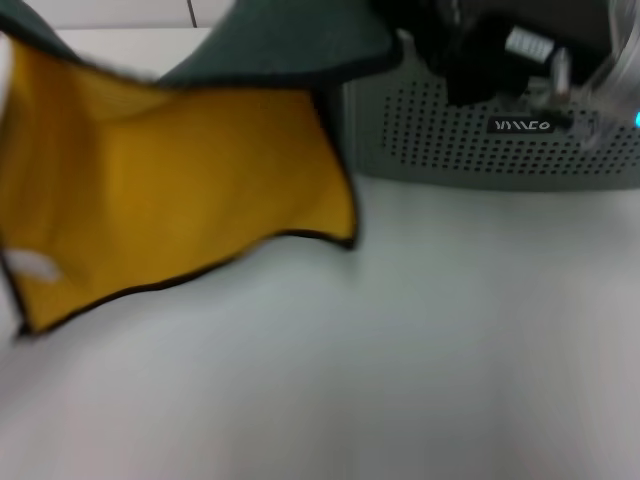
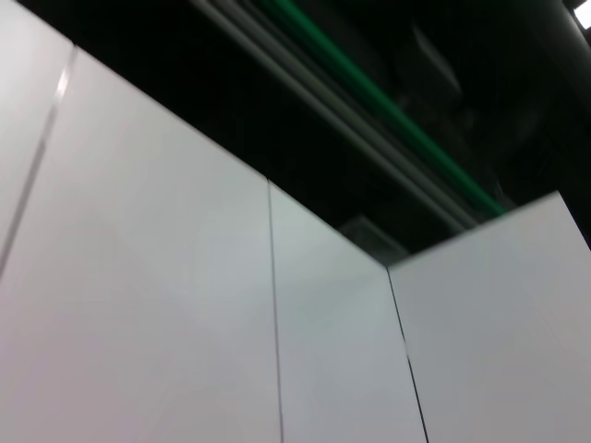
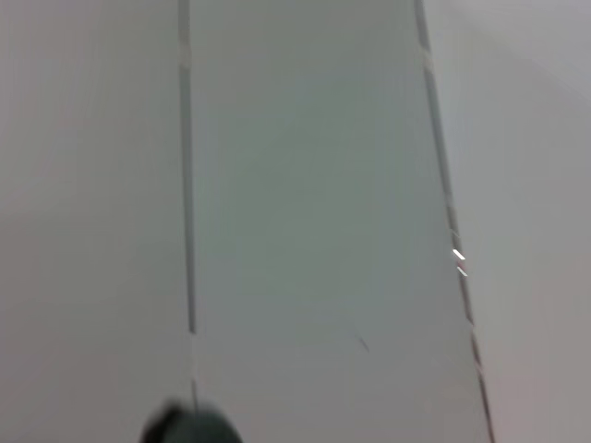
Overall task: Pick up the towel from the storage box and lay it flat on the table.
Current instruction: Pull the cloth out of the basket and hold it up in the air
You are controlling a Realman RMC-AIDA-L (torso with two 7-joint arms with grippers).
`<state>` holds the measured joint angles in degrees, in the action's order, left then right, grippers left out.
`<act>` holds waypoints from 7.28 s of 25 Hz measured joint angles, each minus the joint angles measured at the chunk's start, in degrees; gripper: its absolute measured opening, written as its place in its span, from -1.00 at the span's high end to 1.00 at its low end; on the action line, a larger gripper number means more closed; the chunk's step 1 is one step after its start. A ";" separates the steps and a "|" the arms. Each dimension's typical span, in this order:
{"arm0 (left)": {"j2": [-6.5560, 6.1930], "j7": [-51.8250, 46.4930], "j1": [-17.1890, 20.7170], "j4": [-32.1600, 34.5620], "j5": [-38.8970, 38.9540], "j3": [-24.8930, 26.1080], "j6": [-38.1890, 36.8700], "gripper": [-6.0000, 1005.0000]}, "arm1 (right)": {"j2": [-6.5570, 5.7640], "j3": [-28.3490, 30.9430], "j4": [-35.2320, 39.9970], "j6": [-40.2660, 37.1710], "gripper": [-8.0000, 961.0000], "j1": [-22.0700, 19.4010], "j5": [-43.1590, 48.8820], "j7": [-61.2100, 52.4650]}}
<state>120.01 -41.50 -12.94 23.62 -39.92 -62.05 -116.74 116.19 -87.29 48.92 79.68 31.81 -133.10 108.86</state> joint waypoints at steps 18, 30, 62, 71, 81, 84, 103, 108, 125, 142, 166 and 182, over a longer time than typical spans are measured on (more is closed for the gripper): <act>0.09 -0.58 -5.14 1.53 4.09 -0.09 0.14 0.95 | 0.00 -10.31 -15.55 -2.58 0.55 -0.07 0.25 10.80; 0.35 10.68 -10.15 -9.04 3.61 -0.08 0.27 0.95 | 0.00 -20.80 -4.94 -7.21 -0.06 1.84 -2.71 10.39; 0.61 28.79 -13.09 -11.94 9.54 0.30 10.08 0.95 | 0.00 -29.58 11.62 -30.84 -0.49 -6.50 -5.89 11.00; 0.77 31.65 -13.86 -12.06 9.66 0.26 13.50 0.95 | 0.00 -32.54 16.49 -37.45 -0.49 -7.28 -6.03 12.23; 0.74 31.39 -15.03 -12.81 9.68 -0.17 13.24 0.95 | 0.00 -32.52 14.52 -48.63 -0.48 -5.17 -7.23 12.40; 0.74 31.39 -14.86 -12.82 9.68 -0.17 13.21 0.95 | 0.00 -32.83 14.28 -48.27 -0.48 -5.67 -7.04 13.69; 0.75 31.16 -13.95 -12.81 9.07 -0.51 10.98 0.95 | -0.23 -29.11 13.49 -40.20 -0.25 -12.09 -5.34 24.85; 0.75 31.13 -13.95 -12.81 9.13 -1.13 10.25 0.95 | -0.24 -28.71 13.40 -40.33 -0.15 -11.89 -5.34 25.53; 0.75 29.91 -13.12 -12.81 9.48 -2.20 8.12 0.95 | -0.27 -28.55 13.40 -39.97 0.75 -12.87 -5.34 26.49; 0.48 28.56 -10.75 -12.73 8.86 -3.48 7.69 0.95 | -0.87 -27.52 14.25 -36.84 0.92 -14.20 -4.88 25.47; -0.53 -18.87 22.23 25.03 -13.83 -8.07 0.10 0.95 | -2.16 9.73 41.54 13.56 0.94 -23.96 20.31 -31.18; -2.03 -23.95 11.03 4.81 -26.01 5.66 2.10 0.95 | -2.39 12.02 -12.04 20.10 0.90 -9.02 16.98 -21.21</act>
<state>117.98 -65.45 -1.91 28.44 -65.93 -56.40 -114.64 113.80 -75.27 36.88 99.78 22.79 -116.12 87.65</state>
